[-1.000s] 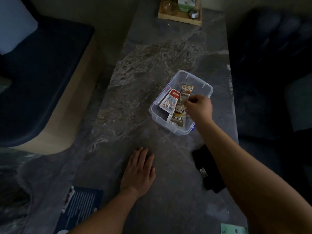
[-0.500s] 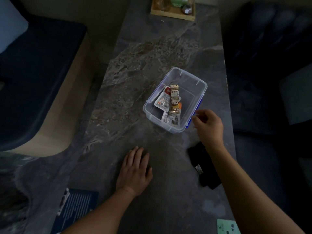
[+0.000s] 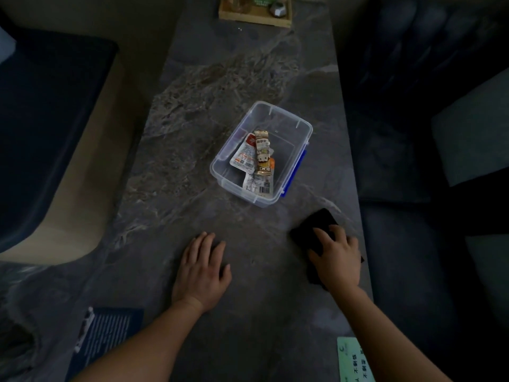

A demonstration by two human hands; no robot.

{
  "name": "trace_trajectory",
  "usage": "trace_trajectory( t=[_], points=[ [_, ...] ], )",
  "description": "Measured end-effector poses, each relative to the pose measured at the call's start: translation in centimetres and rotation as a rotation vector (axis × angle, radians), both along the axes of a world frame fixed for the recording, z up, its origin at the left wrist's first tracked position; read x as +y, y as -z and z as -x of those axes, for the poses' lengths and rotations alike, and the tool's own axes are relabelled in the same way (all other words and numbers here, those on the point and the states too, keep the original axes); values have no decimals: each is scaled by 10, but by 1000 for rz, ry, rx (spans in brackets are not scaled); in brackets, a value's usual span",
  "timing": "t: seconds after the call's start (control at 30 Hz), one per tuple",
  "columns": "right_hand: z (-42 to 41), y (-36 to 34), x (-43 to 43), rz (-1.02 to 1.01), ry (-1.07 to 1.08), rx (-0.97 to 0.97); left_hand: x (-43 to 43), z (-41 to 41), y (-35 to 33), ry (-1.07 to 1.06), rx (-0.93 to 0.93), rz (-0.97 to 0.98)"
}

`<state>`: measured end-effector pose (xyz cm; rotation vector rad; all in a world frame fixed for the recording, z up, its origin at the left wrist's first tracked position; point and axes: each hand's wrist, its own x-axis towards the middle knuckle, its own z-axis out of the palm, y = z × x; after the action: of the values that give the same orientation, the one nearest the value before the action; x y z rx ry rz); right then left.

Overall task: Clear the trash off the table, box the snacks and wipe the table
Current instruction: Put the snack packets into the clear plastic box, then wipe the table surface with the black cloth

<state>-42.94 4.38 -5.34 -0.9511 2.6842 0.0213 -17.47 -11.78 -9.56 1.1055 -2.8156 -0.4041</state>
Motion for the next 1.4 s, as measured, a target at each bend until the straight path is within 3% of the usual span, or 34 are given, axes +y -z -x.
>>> trace_trajectory(
  t=[0.23, 0.33, 0.5, 0.63, 0.83, 1.03, 1.13, 1.27, 1.33, 1.4],
  points=[
    [19, -32, -3, 312, 133, -264, 1, -1, -1, -3, 10, 26],
    [-13, -62, 19, 405, 50, -286, 1, 0, 0, 10, 7, 25],
    [-113, -69, 70, 286, -231, -138, -1, -4, 3, 48, 5, 10],
    [-180, -31, 92, 71, -218, -176, -3, -6, 7, 53, 16, 15],
    [-195, -5, 106, 173, -173, -164, -1, -10, 0, 44, 129, -47],
    [-209, 22, 101, 61, -281, -91, 4, -62, -18, 133, 370, 7],
    [-244, 33, 109, 162, -404, -109, 13, -138, -11, 17, 297, 64],
    [-252, 47, 103, 216, -610, -71, 25, -198, 5, -141, -21, 47],
    [-233, 46, 81, 199, -595, -18, 25, -199, 11, -126, -116, 75],
    [-220, 42, 53, 185, -436, 1, 24, -198, 14, -131, -147, 96]
  ],
)
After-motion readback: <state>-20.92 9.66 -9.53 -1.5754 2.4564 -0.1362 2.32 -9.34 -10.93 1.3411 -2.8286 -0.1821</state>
